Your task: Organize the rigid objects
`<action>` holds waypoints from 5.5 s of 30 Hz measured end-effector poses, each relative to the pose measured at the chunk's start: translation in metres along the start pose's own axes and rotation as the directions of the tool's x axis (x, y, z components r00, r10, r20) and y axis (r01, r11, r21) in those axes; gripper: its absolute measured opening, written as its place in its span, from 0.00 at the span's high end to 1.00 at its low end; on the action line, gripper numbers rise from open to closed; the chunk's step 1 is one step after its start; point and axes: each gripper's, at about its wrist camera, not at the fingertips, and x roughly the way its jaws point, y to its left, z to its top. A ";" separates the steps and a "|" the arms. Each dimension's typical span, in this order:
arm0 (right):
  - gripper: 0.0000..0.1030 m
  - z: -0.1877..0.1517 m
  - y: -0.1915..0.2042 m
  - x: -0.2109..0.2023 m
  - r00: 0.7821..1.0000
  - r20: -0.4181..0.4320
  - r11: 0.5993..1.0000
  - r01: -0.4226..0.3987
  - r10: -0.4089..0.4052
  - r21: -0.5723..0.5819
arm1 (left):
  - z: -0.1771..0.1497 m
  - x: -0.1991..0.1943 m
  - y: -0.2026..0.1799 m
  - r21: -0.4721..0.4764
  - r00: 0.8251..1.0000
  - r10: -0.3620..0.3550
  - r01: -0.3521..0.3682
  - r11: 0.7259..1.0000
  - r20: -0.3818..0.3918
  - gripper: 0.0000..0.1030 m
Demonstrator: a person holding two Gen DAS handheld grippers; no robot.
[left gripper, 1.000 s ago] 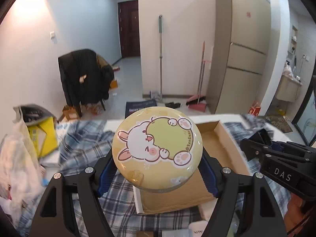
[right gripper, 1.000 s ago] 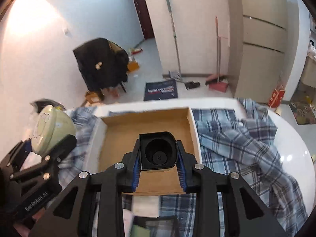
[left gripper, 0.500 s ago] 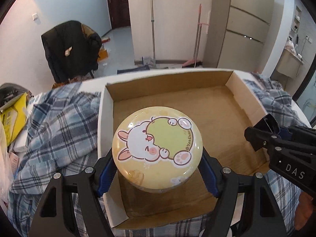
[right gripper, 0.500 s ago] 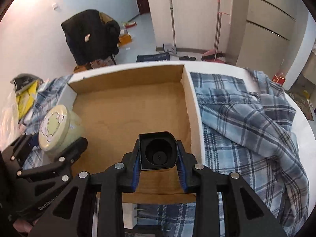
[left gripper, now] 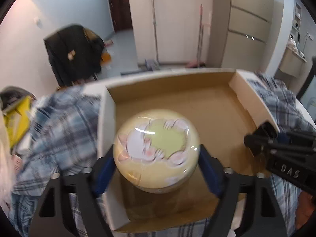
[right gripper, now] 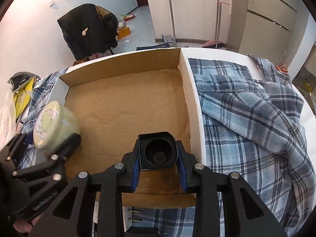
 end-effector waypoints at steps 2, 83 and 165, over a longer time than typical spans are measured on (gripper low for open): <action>0.71 0.000 0.002 0.001 1.000 0.002 1.000 0.003 -0.003 -0.008 | 0.001 -0.009 0.002 -0.006 0.998 0.021 -0.021 1.000 0.054 0.07; 0.46 -0.127 0.026 -0.117 0.961 0.253 0.986 -0.070 0.107 -0.150 | -0.106 -0.072 0.060 -0.177 0.968 -0.218 0.194 0.965 -0.128 0.61; 0.43 -0.121 0.065 -0.085 0.997 0.053 0.970 -0.043 0.057 -0.240 | -0.106 -0.147 0.058 -0.100 0.951 -0.020 0.053 0.994 0.309 0.65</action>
